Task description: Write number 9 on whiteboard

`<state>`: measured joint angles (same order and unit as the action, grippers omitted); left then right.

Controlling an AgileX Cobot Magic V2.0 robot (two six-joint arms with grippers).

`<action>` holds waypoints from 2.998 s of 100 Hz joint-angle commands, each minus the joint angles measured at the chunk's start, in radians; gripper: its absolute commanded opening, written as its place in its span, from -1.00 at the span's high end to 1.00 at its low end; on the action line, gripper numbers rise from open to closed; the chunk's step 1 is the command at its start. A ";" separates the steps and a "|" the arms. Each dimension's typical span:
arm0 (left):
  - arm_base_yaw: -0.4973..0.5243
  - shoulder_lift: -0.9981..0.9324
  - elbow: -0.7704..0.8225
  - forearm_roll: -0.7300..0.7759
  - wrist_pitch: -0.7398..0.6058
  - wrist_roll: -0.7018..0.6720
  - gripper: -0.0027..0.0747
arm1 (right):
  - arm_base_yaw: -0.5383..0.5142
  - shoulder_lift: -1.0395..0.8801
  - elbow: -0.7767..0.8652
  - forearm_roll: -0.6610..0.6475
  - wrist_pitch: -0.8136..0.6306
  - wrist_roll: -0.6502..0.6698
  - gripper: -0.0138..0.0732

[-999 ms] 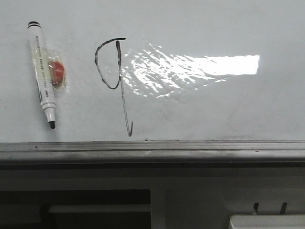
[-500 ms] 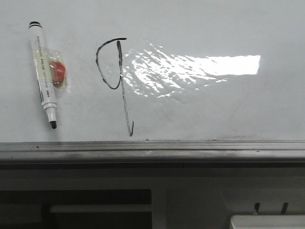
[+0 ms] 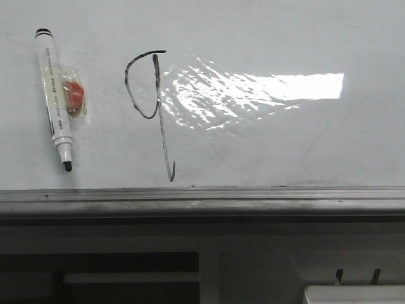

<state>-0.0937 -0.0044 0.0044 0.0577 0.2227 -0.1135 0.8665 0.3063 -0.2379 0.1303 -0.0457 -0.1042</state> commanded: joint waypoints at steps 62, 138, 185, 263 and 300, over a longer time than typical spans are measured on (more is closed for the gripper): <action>0.091 -0.028 0.043 -0.013 0.063 -0.008 0.98 | 0.000 0.007 -0.026 -0.009 -0.080 -0.009 0.84; 0.091 -0.028 0.041 -0.013 0.063 -0.008 0.98 | -0.043 0.003 0.133 -0.009 -0.280 -0.009 0.84; 0.091 -0.028 0.041 -0.013 0.063 -0.008 0.98 | -0.538 0.016 0.274 -0.199 -0.680 0.090 0.84; 0.091 -0.028 0.041 -0.013 0.063 -0.008 0.98 | -0.894 -0.333 0.274 -0.175 0.360 0.158 0.84; 0.091 -0.028 0.041 -0.013 0.063 -0.008 0.98 | -0.894 -0.333 0.274 -0.175 0.355 0.156 0.84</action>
<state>-0.0057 -0.0044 0.0044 0.0519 0.3368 -0.1135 -0.0240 -0.0108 0.0093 -0.0487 0.3322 0.0649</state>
